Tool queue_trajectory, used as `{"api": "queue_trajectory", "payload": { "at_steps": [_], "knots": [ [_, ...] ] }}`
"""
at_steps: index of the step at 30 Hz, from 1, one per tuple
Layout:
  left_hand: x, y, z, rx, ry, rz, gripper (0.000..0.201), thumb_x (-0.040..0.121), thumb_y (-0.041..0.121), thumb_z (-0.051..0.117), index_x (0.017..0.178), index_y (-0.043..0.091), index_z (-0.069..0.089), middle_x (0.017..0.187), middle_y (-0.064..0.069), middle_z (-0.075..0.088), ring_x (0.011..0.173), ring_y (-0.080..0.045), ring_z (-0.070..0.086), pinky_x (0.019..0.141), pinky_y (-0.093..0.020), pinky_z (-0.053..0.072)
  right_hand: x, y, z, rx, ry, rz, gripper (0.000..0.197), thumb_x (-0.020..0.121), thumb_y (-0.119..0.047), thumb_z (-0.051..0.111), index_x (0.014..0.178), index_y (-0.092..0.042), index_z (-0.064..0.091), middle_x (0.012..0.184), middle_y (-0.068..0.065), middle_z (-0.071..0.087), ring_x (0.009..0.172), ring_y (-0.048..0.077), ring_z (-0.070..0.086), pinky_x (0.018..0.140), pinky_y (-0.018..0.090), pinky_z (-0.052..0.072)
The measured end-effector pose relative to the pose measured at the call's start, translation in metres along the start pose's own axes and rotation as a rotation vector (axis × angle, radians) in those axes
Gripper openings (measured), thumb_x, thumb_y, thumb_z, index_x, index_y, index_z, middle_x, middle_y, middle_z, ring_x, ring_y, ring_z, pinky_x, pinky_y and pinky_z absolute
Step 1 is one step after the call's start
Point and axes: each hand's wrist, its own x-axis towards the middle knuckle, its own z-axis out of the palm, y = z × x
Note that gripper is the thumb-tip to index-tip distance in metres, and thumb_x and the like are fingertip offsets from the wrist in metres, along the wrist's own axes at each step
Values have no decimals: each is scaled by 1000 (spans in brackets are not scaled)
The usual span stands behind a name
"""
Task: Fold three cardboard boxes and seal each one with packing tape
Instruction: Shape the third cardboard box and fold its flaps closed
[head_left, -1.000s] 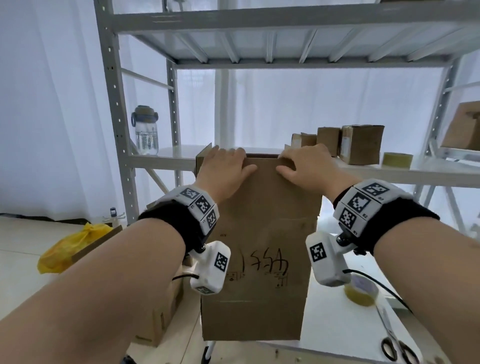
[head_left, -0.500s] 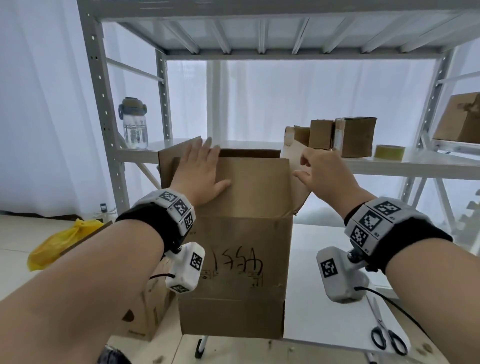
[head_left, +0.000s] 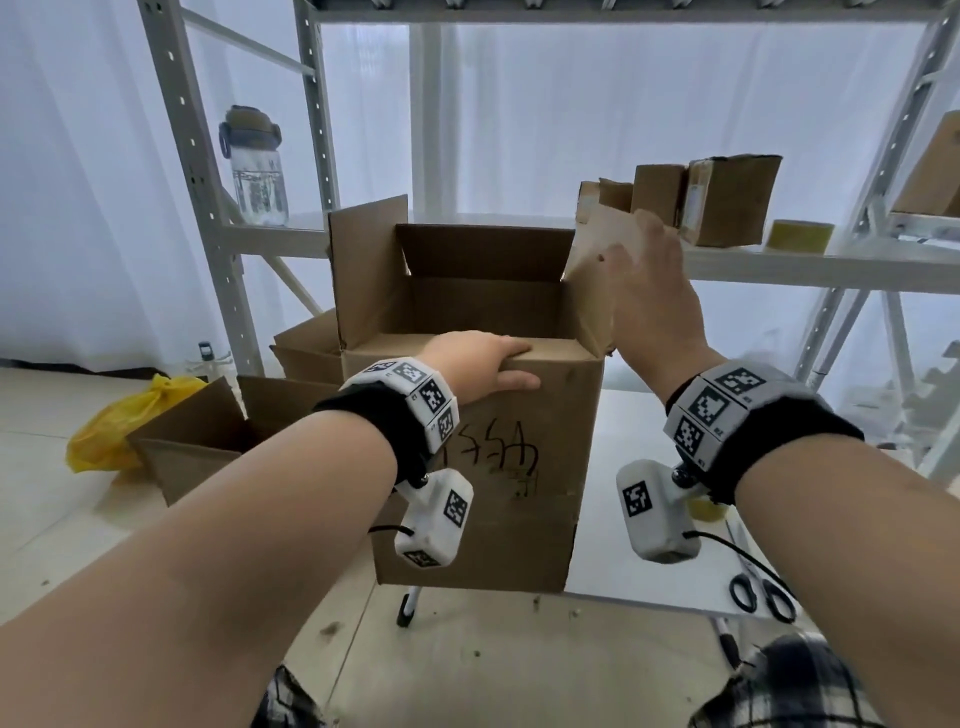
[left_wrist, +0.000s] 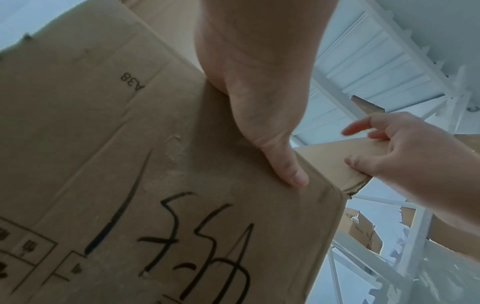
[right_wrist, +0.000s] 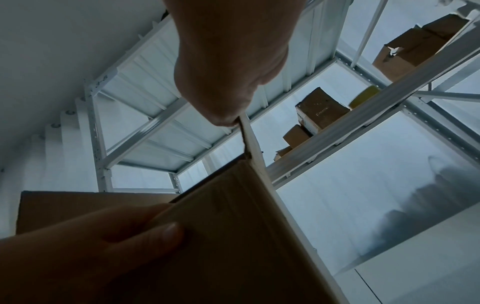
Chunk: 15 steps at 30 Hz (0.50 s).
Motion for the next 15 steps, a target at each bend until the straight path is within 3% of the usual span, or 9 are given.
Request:
{"api": "queue_trajectory", "payload": {
  "at_steps": [3, 5, 7, 8, 9, 10, 11, 13, 15],
  "knots": [
    [1, -1, 4, 29, 42, -9, 65, 88, 67, 41, 145, 38, 34, 132, -2, 57, 112, -22, 57, 85, -36, 52, -2, 9, 9, 36, 206, -26, 62, 82, 6, 57, 137, -16, 39, 153, 14, 5, 137, 41, 23, 103, 45, 41],
    [1, -4, 4, 12, 35, 1, 63, 88, 66, 41, 144, 39, 35, 132, -1, 57, 114, -22, 56, 87, -37, 51, 1, 12, 9, 81, 244, 32, 76, 79, 3, 61, 142, -24, 27, 153, 14, 3, 135, 40, 27, 102, 42, 42],
    [0, -6, 5, 2, 43, 25, 64, 88, 66, 41, 145, 38, 34, 137, 1, 53, 118, -21, 54, 91, -38, 50, 5, 8, 2, 298, 130, 216, 80, 84, -3, 58, 148, -24, 16, 148, 16, 27, 122, 35, 47, 92, 40, 50],
    [-1, -6, 5, 18, 56, 43, 65, 89, 66, 39, 146, 36, 33, 141, 1, 50, 121, -22, 52, 94, -39, 48, 6, 6, -2, 452, 66, 307, 79, 87, -4, 55, 150, -21, 11, 132, 13, 46, 105, 32, 58, 84, 41, 54],
    [-2, -5, 5, 45, 81, 63, 66, 90, 65, 38, 147, 33, 30, 146, 1, 44, 127, -22, 47, 101, -40, 44, 7, 7, -3, 571, 25, 381, 78, 89, -4, 53, 151, -17, 8, 107, 6, 55, 90, 30, 63, 78, 42, 57],
    [-3, -4, 6, 69, 119, 77, 69, 90, 64, 37, 149, 30, 27, 150, 0, 38, 133, -22, 40, 108, -40, 36, 7, 8, -5, 636, 1, 424, 78, 90, -3, 52, 151, -16, 6, 88, -2, 52, 80, 28, 64, 74, 43, 58],
    [-5, 0, 7, 62, 172, 77, 72, 90, 64, 38, 150, 27, 24, 153, -1, 32, 138, -22, 34, 113, -40, 29, 7, 8, -6, 669, -15, 433, 77, 90, -2, 52, 150, -15, 6, 81, -7, 45, 74, 27, 64, 70, 44, 59],
    [-10, 14, 8, -52, 266, 47, 82, 87, 67, 43, 152, 24, 17, 156, 0, 26, 142, -21, 26, 115, -39, 22, 6, 6, -11, 705, -44, 414, 77, 89, 0, 53, 149, -18, 8, 82, -6, 43, 71, 25, 64, 65, 41, 60],
    [-11, 32, 9, -156, 276, 37, 91, 83, 68, 50, 153, 27, 9, 157, -1, 25, 141, -22, 28, 115, -43, 26, 3, -2, -18, 738, -49, 367, 67, 89, 0, 54, 143, -22, 20, 92, 1, 47, 69, 21, 62, 58, 35, 59]
  ]
}}
